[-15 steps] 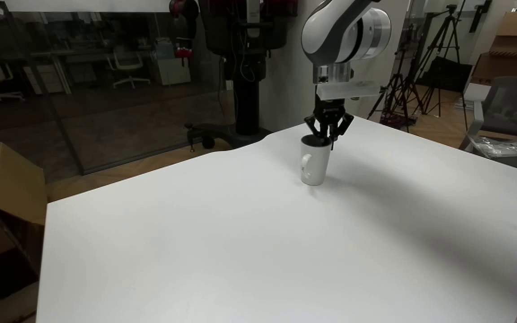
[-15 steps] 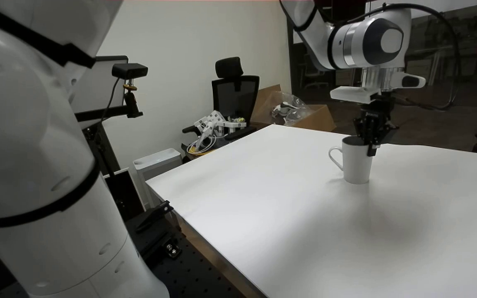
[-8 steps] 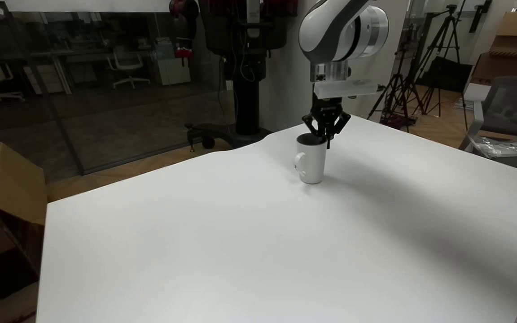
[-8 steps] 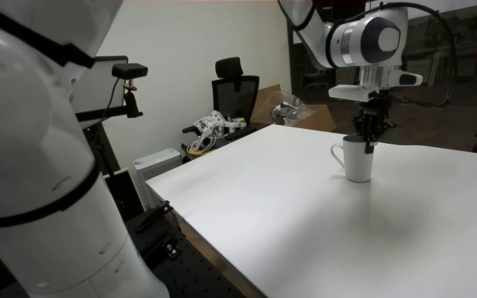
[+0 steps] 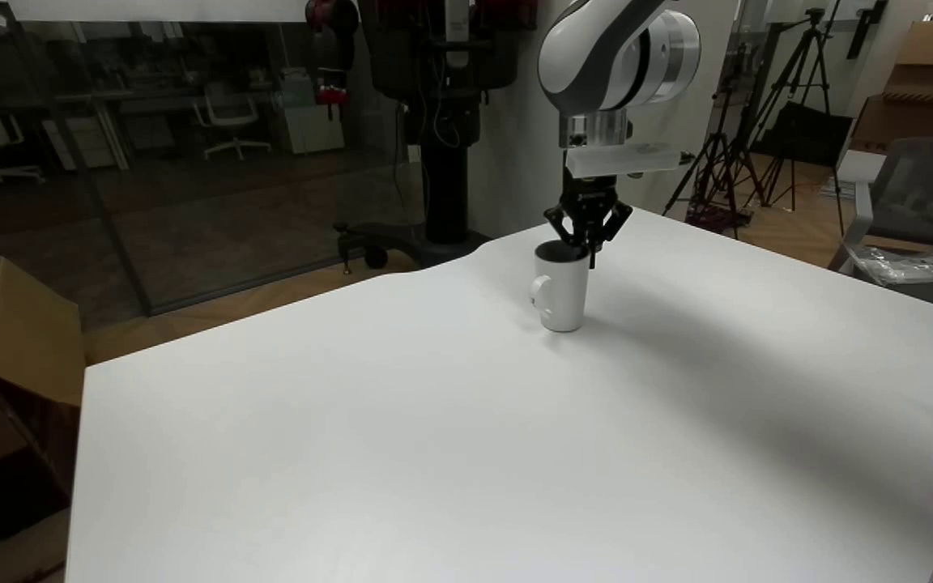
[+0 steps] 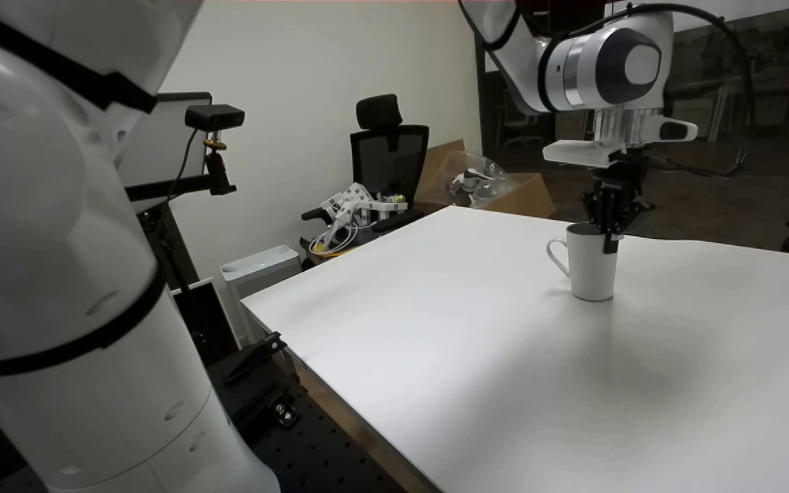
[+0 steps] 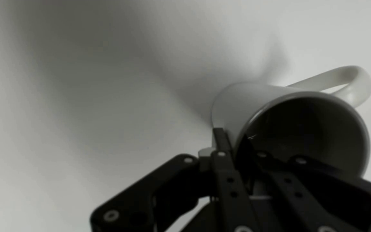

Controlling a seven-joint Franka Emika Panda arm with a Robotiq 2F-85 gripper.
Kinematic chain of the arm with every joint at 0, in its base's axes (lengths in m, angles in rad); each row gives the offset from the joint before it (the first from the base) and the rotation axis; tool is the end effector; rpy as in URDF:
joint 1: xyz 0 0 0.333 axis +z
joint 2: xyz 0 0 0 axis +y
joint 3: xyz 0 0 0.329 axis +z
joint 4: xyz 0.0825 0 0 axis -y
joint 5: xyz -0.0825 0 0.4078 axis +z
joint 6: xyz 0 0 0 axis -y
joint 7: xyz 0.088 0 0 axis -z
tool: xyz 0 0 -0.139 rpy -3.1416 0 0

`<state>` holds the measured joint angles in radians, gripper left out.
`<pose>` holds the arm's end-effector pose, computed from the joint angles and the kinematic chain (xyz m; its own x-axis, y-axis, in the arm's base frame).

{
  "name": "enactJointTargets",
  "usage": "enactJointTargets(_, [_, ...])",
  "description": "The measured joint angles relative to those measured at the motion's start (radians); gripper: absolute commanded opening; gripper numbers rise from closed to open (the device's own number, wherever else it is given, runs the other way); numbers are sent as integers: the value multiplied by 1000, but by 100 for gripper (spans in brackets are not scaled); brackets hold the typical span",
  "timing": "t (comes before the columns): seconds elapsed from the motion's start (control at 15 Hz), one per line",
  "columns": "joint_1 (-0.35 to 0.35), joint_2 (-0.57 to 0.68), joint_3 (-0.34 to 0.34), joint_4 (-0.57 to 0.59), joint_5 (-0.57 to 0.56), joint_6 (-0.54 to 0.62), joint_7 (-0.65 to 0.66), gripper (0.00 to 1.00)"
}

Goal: Move the mug to the center of the table

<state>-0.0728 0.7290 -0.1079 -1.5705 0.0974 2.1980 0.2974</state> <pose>0.7047 -0.1149 0.1685 0.8658 -0.4918 -0.0923 -0.4916 -0.8704 0.0271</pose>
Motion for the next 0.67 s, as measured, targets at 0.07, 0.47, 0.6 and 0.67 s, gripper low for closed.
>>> enactJointTargets(0.07, [0,0,0,0,0,0,0,2])
enactJointTargets(0.47, [7,-16,-1,-26,-9,9,-12,2])
enactJointTargets(0.6, [16,-51,-6,-84,-24,20,-11,2])
enactJointTargets(0.67, [19,-75,-8,-123,-29,27,-12,2])
